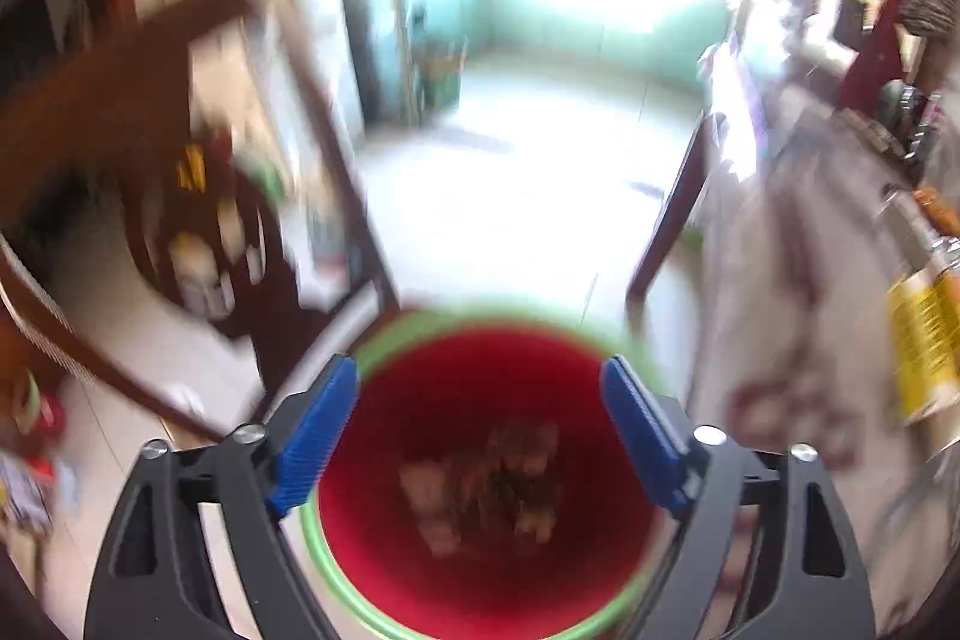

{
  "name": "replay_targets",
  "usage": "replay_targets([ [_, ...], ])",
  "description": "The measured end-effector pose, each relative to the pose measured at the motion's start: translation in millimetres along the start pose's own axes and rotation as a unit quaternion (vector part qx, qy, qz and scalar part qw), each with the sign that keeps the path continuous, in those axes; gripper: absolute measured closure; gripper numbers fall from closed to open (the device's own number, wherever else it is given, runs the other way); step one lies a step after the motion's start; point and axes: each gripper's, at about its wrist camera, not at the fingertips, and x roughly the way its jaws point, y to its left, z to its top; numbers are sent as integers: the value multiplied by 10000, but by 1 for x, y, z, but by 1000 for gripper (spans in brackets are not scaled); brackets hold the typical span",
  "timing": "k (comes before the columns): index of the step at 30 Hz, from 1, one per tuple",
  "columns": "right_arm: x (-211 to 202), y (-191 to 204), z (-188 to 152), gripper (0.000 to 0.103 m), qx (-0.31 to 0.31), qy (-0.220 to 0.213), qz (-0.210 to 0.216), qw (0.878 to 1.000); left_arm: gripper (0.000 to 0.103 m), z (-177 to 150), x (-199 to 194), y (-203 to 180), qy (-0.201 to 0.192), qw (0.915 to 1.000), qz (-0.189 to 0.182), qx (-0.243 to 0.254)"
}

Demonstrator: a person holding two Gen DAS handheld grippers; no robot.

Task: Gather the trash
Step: 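Grasp the yellow medicine box with the left tool, then grasp the yellow iced tea carton with the right tool while the left tool holds the box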

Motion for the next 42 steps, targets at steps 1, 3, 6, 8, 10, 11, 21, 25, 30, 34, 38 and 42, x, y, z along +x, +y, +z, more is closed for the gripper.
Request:
replay_targets([
  [1,0,-9,-2,19,155,-1,-6,9999,13,13,-22,-22,-296,9992,-22,261],
  [3,5,-28,-6,19,506,106,96,9986,8,29,-51,-63,-538,9959,-473,551],
  [6,11,-36,-11,19,609,252,203,9976,8,38,-71,-124,-506,9874,-1256,819],
  [8,12,-38,-15,19,582,277,216,9977,8,33,-63,-173,-201,9799,-1725,981],
  [10,11,-38,-16,19,556,297,236,9977,8,24,-48,-212,146,9760,-1861,1123],
  [11,10,-40,-18,19,547,302,239,9978,8,18,-38,-229,322,9738,-1914,1186],
  [21,25,-31,-25,19,367,507,460,9970,9,1,7,-265,793,9849,-1168,1003],
  [25,32,-11,-25,19,140,496,532,9973,18,-6,29,-276,1287,9758,-1534,873],
  [30,45,4,-28,19,-50,601,528,9968,63,-11,33,-280,1438,9668,-1913,901],
  [34,56,16,-32,19,-182,712,505,9960,69,-9,20,-270,1291,9633,-2260,654],
  [38,77,29,-27,19,-326,778,427,9955,69,-2,-9,-264,629,9713,-2116,882],
  [42,107,44,-28,19,-576,1040,236,9926,69,3,-23,-259,209,9775,-1822,1044],
])
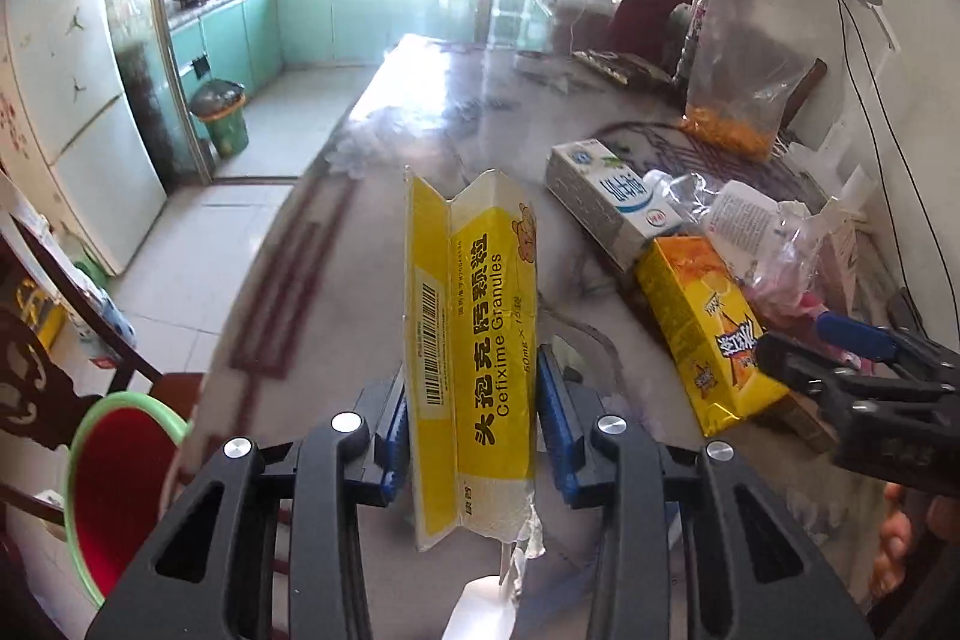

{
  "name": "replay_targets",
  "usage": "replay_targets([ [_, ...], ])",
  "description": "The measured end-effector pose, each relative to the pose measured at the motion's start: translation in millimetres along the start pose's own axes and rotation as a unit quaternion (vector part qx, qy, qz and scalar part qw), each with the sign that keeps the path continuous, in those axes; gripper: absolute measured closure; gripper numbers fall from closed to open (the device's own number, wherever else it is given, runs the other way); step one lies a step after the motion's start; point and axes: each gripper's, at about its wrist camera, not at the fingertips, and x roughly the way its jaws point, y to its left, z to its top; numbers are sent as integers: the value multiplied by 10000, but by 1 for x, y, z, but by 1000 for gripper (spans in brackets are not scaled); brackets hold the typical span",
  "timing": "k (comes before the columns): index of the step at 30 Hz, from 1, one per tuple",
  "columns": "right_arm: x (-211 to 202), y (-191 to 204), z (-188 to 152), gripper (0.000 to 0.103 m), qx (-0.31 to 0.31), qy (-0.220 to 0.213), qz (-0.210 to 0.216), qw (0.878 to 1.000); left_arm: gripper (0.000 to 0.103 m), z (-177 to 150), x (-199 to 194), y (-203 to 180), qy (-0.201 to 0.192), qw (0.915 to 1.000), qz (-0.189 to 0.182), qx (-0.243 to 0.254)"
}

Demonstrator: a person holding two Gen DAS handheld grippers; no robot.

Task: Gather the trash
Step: 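Grasp the yellow iced tea carton with the right tool while the left tool holds the box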

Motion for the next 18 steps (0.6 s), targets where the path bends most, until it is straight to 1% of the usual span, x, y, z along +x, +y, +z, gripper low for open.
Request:
replay_targets([
  [2,13,3,1,19,-75,152,-69,9998,69,3,-1,1,-48,10000,51,2],
  [5,31,5,0,20,-211,280,-324,9989,69,9,-5,-1,-156,9997,142,117],
  [7,42,2,1,20,-153,371,-376,9985,69,11,-9,-1,-247,9992,220,228],
  [9,49,-2,1,25,-19,458,-289,9985,69,12,-12,-2,-339,9985,305,296],
  [11,54,-6,-1,35,103,556,-183,9982,69,13,-14,-1,-382,9982,350,308],
  [12,55,-6,-1,39,98,584,-191,9981,69,14,-14,0,-394,9981,361,305],
  [13,57,-5,-3,45,63,630,-212,9978,69,14,-15,0,-404,9981,361,301],
  [15,57,-5,-4,46,55,651,-190,9977,69,14,-15,1,-418,9981,353,290],
  [18,55,-2,-4,46,89,670,-28,9977,69,15,-16,6,-408,9983,346,240],
])
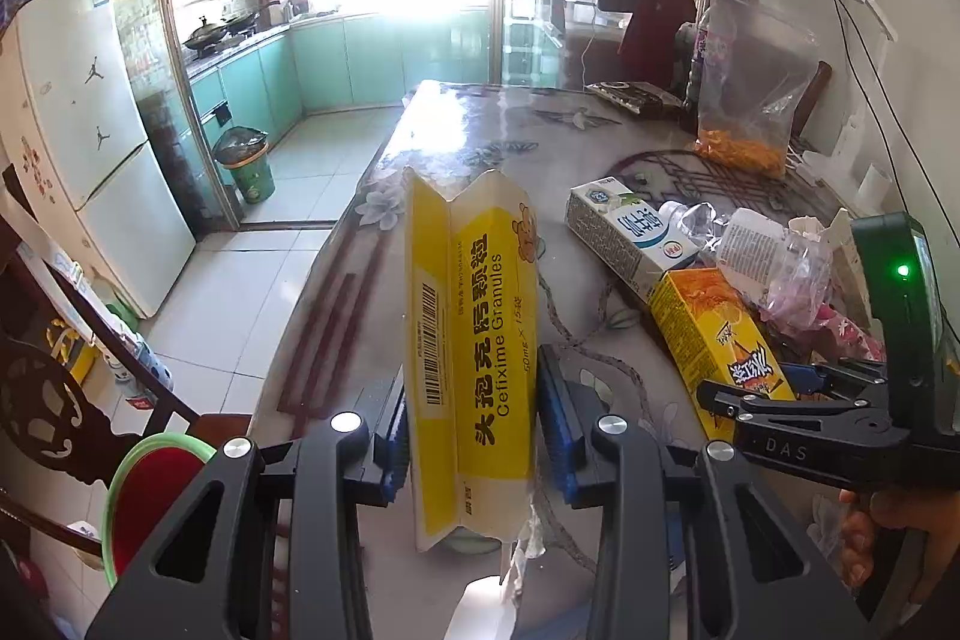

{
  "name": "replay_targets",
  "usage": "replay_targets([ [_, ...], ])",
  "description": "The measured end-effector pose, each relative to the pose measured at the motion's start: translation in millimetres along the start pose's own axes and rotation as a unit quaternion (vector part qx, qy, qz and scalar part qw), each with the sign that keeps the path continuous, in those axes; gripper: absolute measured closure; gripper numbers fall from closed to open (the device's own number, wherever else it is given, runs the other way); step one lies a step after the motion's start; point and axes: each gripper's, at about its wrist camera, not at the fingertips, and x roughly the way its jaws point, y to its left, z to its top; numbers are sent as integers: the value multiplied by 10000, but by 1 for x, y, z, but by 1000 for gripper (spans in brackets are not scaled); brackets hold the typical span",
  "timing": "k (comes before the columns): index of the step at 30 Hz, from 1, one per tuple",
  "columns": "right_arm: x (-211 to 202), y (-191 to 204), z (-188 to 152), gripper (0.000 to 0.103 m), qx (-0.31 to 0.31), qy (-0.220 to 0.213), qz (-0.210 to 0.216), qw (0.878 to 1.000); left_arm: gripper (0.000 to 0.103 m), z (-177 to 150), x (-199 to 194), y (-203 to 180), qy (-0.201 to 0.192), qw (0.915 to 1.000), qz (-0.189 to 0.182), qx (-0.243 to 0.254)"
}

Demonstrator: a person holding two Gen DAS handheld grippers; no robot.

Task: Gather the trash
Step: 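Grasp the yellow iced tea carton with the right tool while the left tool holds the box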

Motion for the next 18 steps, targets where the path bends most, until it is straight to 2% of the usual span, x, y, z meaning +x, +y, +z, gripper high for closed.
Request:
replay_targets([
  [3,-7,5,-1,47,11,-75,137,9999,69,0,2,7,36,9999,8,-128],
  [11,-52,11,-7,47,297,-461,853,9948,69,0,5,15,44,9995,-12,-315],
  [18,-100,37,-28,47,-98,-1041,764,9916,69,-6,-5,29,-57,9988,31,-484],
])
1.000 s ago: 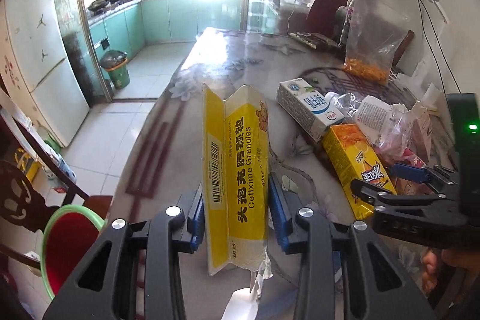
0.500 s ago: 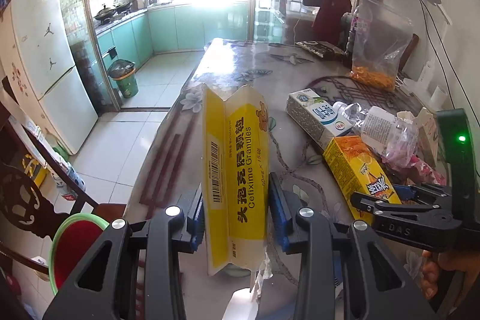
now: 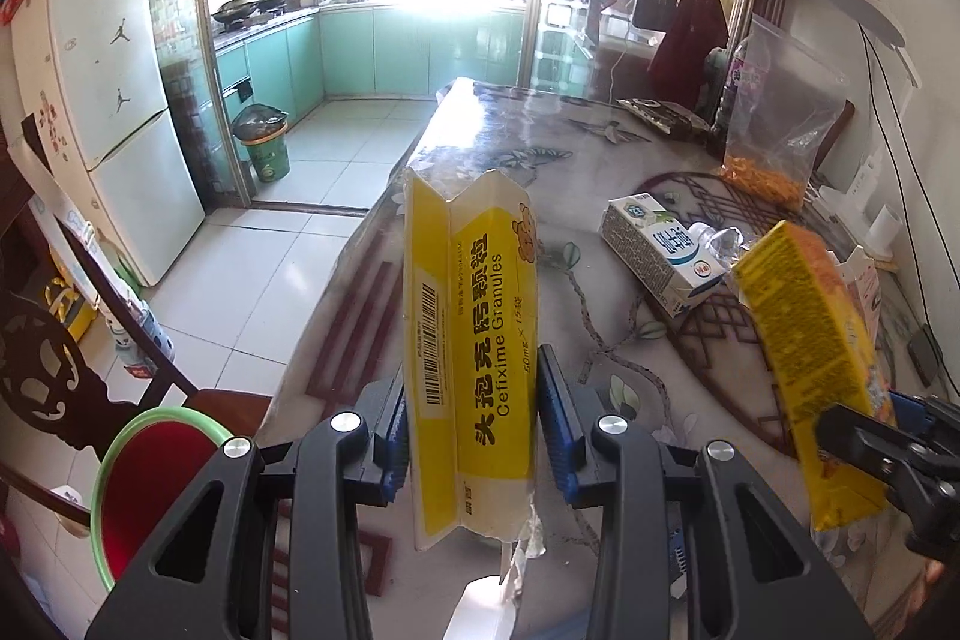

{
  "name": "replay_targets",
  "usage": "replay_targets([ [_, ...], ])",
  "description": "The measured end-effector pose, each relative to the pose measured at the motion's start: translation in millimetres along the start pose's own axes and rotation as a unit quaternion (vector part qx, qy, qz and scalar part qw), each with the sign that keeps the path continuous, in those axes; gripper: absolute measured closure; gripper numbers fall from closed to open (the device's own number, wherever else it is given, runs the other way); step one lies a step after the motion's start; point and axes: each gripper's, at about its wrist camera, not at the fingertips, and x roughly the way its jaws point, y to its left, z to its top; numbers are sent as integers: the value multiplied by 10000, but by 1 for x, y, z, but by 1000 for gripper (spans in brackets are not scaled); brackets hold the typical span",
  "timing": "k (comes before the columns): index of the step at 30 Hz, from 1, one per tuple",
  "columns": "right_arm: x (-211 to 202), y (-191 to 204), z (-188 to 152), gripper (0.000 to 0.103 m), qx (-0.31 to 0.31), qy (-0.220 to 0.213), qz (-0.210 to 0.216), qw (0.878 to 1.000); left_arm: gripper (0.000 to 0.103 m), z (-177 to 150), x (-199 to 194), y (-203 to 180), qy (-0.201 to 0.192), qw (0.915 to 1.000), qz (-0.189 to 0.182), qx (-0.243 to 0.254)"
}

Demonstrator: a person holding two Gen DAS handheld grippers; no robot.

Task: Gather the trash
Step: 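Grasp the yellow iced tea carton with the right tool while the left tool holds the box, then carry both items over the red bucket and open both tools to drop them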

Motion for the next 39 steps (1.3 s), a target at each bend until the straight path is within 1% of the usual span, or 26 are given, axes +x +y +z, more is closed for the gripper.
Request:
replay_targets([
  [3,-12,14,-14,47,-23,-115,-2,9999,69,-3,-9,11,-65,9999,60,-93],
  [7,-20,30,-38,47,60,-15,107,9999,69,-4,-21,21,-179,9996,152,-142],
  [10,-29,42,-48,47,63,-23,192,9998,69,-5,-37,26,-237,9996,62,-107],
  [12,-37,48,-50,47,58,-60,265,9996,68,-6,-57,35,-310,9994,-86,-119],
  [14,-42,56,-49,47,30,-103,343,9994,68,-8,-78,47,-403,9991,-112,-75],
  [17,-43,74,-45,47,-98,-159,489,9986,68,-15,-103,68,-474,9989,31,3],
  [19,-43,88,-46,47,-181,-172,604,9979,68,-21,-114,86,-477,9987,194,-27],
  [22,-39,111,-46,47,-390,-128,736,9964,68,-36,-123,123,-364,9975,563,-243],
  [28,-28,158,-41,47,-870,77,1066,9905,68,-67,-115,189,22,9907,1036,-879],
  [32,-11,185,-32,47,-1025,332,1355,9849,68,-85,-104,218,254,9855,1215,-1161],
  [35,11,204,-27,47,-1013,670,1642,9789,68,-99,-95,232,439,9819,1253,-1351],
  [39,39,222,-31,47,-999,1009,1730,9746,68,-112,-82,240,652,9796,1225,-1452],
])
